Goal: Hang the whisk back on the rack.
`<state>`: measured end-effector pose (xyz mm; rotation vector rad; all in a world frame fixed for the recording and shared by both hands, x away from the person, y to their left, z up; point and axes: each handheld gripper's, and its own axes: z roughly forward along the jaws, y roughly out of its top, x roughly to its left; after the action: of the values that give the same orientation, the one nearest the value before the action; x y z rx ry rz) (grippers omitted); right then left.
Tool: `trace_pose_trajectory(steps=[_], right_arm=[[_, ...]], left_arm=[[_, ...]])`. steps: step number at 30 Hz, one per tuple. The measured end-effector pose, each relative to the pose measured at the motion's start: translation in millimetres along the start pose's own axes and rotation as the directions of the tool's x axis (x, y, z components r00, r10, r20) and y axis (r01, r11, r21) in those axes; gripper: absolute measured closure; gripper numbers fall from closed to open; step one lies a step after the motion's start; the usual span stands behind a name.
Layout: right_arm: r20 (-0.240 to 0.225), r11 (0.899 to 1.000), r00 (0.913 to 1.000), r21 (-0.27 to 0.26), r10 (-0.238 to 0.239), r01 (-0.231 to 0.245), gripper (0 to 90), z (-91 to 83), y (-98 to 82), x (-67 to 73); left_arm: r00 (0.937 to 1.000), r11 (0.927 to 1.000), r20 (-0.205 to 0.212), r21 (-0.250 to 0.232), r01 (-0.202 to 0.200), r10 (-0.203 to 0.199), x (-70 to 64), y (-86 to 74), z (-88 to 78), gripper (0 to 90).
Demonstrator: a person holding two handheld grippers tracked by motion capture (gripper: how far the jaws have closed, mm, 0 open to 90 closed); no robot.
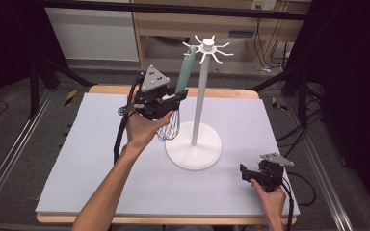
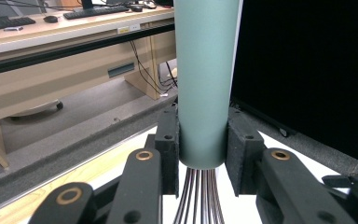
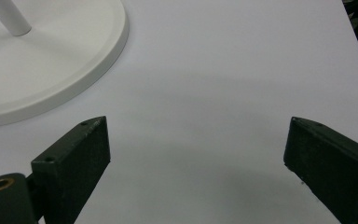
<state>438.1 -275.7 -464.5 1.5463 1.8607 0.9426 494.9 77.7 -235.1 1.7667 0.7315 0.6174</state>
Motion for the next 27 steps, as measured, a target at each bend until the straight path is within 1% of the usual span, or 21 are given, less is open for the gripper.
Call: trace_pose_trajectory(steps=[3,6,13,20,27], right_arm=[[0.0,1.0,1.0,0.004,0.001,-0.001,7.5,0.1,0.0,0.2],[-0.001,1.0,1.0,0.003,-0.001,0.001,7.5,0.1,0.0,0.2],[-0.002,1.0,1.0,0.004,-0.005,0.005,7.5,0.2,0.0,0.1],[-0.003,1.0,1.0,0.007,-0.003,0.003,7.5,0.6,-0.1,0.4],[-0.003,1.0,1.0,0.01,0.004,-0.003,7.5,0.5,-0.3,0.6]], left_arm=[[1.0,1.0,0.001,-0.005,0.008,-0.008,-0.9,-0.6,2.0,68.5],[1.0,1.0,-0.002,-0.001,0.001,-0.001,-1.0,-1.3,3.3,68.5],[0.9999,0.9999,-0.007,-0.01,0.007,-0.008,-0.4,-4.7,7.8,68.5],[0.9999,1.0,-0.014,-0.005,0.004,-0.004,-1.0,-6.4,12.2,68.4],[0.9999,0.9999,-0.01,-0.012,-0.002,0.001,-0.7,-7.1,15.4,68.3]])
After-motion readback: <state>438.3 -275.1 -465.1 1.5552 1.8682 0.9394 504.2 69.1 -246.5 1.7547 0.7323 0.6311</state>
